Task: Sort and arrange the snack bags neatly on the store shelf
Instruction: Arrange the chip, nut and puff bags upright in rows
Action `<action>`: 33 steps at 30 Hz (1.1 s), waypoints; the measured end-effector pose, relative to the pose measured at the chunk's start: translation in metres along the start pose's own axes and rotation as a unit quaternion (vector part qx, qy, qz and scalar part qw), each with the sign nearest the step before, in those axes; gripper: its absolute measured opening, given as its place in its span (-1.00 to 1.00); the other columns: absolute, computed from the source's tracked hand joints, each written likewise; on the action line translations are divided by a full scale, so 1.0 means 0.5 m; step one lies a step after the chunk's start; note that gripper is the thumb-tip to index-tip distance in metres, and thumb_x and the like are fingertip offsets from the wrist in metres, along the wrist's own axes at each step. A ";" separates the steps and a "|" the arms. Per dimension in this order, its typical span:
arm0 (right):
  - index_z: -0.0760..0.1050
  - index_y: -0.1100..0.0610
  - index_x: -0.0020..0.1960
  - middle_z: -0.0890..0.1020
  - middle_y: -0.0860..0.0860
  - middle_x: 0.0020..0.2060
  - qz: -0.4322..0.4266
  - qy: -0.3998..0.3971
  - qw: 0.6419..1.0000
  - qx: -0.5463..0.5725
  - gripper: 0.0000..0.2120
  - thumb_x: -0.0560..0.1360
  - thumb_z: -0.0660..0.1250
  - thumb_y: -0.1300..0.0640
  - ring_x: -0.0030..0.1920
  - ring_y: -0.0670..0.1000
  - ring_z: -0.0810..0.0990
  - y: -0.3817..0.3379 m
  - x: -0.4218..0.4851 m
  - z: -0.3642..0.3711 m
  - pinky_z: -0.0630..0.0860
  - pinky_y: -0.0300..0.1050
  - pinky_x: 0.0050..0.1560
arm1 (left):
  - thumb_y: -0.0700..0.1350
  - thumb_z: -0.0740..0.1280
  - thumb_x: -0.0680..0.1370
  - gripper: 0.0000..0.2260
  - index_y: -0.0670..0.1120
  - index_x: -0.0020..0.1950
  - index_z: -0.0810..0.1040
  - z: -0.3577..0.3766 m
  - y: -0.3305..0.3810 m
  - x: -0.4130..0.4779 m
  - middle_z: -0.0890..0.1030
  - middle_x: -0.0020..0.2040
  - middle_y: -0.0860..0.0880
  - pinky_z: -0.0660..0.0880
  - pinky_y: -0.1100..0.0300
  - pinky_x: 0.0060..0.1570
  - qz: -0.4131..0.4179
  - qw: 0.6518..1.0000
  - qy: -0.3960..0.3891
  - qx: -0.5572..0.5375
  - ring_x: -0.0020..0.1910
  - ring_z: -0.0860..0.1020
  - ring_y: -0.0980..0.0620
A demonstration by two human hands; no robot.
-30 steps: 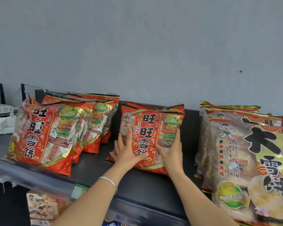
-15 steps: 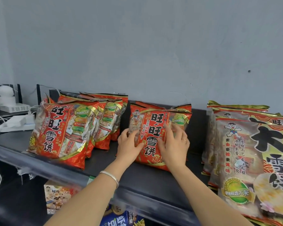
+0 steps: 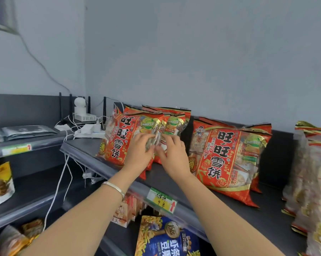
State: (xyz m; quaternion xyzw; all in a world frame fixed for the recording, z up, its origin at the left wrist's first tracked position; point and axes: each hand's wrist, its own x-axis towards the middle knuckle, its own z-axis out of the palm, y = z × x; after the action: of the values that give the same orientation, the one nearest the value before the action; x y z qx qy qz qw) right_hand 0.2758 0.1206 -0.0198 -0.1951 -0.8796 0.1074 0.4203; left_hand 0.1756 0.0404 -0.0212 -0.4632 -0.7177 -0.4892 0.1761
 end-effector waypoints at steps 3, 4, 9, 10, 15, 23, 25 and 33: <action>0.20 0.06 0.50 0.33 0.09 0.39 0.027 -0.027 0.999 0.031 -0.46 0.58 0.23 -0.04 0.38 0.13 0.32 -0.036 0.025 0.043 0.35 0.00 0.30 | -0.18 0.32 0.52 -0.65 -0.04 0.31 0.46 -0.045 -0.050 0.020 0.41 0.29 -0.05 0.21 0.19 0.26 -0.029 0.999 0.023 0.018 0.32 0.32 -0.03; 0.16 0.05 0.52 0.31 0.09 0.40 0.049 -0.033 0.997 0.046 -0.41 0.56 0.25 -0.06 0.38 0.12 0.34 -0.044 0.036 0.058 0.38 0.01 0.28 | -0.17 0.33 0.52 -0.63 -0.03 0.32 0.44 -0.057 -0.068 0.028 0.40 0.30 -0.06 0.21 0.18 0.27 -0.036 0.999 0.026 0.024 0.34 0.31 -0.05; 0.05 0.03 0.53 0.27 0.01 0.49 0.199 0.021 0.964 0.174 -0.20 0.46 0.38 -0.16 0.41 0.06 0.36 -0.089 0.074 0.128 0.43 0.04 0.24 | -0.02 0.37 0.50 -0.45 0.01 0.45 0.27 -0.103 -0.176 0.081 0.21 0.45 -0.11 0.16 -0.03 0.40 -0.107 0.993 0.010 0.040 0.45 0.15 -0.12; 0.05 0.02 0.53 0.28 -0.01 0.49 0.218 0.049 0.956 0.188 -0.20 0.45 0.39 -0.15 0.41 0.05 0.37 -0.096 0.077 0.140 0.43 0.03 0.23 | 0.01 0.37 0.49 -0.40 0.02 0.47 0.22 -0.109 -0.199 0.090 0.19 0.46 -0.11 0.17 -0.05 0.40 -0.121 0.992 -0.001 0.034 0.45 0.15 -0.13; 0.04 -0.03 0.52 0.30 -0.03 0.47 0.275 0.126 0.931 0.203 -0.17 0.42 0.45 -0.10 0.39 0.08 0.39 -0.118 0.087 0.173 0.43 0.05 0.20 | 0.14 0.39 0.45 -0.22 0.05 0.53 0.04 -0.117 -0.292 0.128 0.12 0.50 -0.13 0.17 -0.12 0.38 -0.212 0.974 -0.051 -0.058 0.47 0.13 -0.16; -0.15 -0.15 0.55 0.30 0.02 0.46 0.281 0.123 0.928 0.213 -0.02 0.42 0.49 0.02 0.41 0.10 0.36 -0.117 0.084 0.217 0.42 0.09 0.25 | 0.57 0.34 -0.04 0.03 0.21 0.37 0.25 -0.063 -0.393 0.152 0.36 0.36 -0.03 0.30 -0.25 0.28 -0.307 0.931 -0.086 -0.176 0.32 0.37 -0.16; -0.17 -0.14 0.55 0.32 -0.05 0.41 0.267 0.129 0.927 0.230 -0.03 0.44 0.47 0.08 0.41 0.09 0.36 -0.122 0.083 0.220 0.41 0.01 0.26 | 0.57 0.35 -0.08 0.02 0.20 0.32 0.32 -0.060 -0.389 0.154 0.41 0.32 -0.03 0.35 -0.24 0.25 -0.313 0.922 -0.066 -0.218 0.29 0.41 -0.14; -0.09 -0.17 0.55 0.17 -0.21 0.50 0.174 0.187 0.943 0.214 -0.15 0.49 0.41 0.08 0.42 -0.23 0.16 -0.128 0.057 0.150 0.23 -0.21 0.32 | 0.30 0.23 0.47 -0.41 0.03 0.40 0.27 -0.051 -0.265 0.098 0.36 0.38 -0.07 0.15 -0.21 0.33 -0.265 0.941 0.074 -0.198 0.35 0.33 -0.15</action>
State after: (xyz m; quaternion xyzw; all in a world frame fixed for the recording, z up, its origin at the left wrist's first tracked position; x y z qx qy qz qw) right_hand 0.1848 0.0736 -0.0243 -0.2676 -0.6941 0.3260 0.5834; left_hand 0.0348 0.0303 -0.0462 -0.2441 -0.6878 -0.6836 -0.0024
